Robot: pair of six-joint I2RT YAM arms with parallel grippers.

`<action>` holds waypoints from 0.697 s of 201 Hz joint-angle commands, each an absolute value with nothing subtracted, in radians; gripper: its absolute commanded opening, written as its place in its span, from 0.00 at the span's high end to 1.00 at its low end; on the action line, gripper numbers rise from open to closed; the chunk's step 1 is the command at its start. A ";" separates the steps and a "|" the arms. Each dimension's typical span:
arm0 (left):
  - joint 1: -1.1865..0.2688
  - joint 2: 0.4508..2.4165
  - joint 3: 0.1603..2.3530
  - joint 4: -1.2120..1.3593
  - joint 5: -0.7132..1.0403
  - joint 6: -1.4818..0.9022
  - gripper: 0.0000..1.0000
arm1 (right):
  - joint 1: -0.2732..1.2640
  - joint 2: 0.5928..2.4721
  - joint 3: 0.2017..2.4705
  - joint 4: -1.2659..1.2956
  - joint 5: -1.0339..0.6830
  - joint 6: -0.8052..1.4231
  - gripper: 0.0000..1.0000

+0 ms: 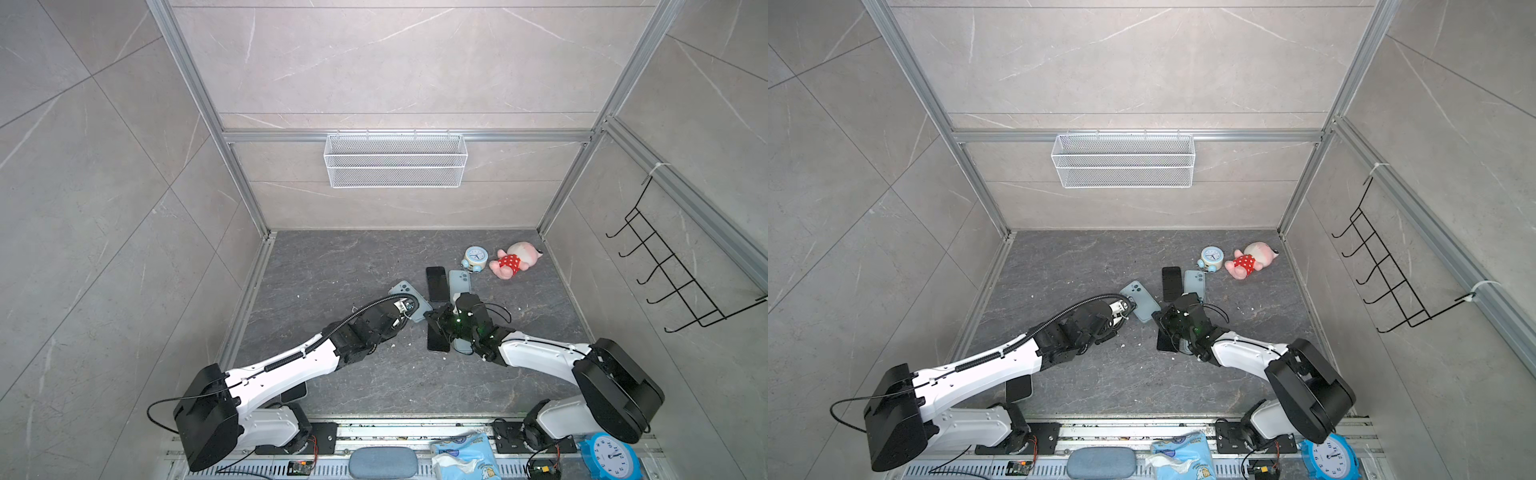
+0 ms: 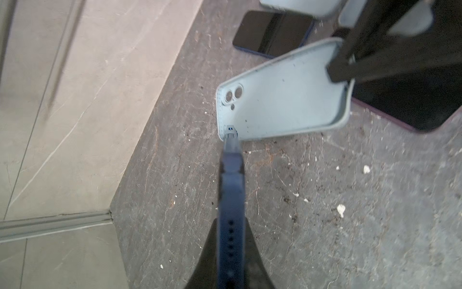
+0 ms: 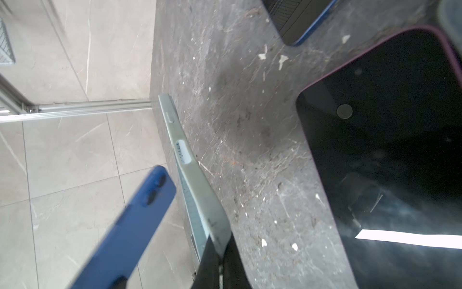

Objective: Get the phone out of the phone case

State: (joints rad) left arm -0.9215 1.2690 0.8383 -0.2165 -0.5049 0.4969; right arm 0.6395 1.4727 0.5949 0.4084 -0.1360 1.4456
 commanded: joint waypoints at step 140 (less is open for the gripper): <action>-0.764 1.622 0.568 0.596 -0.406 1.078 0.66 | 0.800 1.670 0.725 0.397 0.210 1.777 0.71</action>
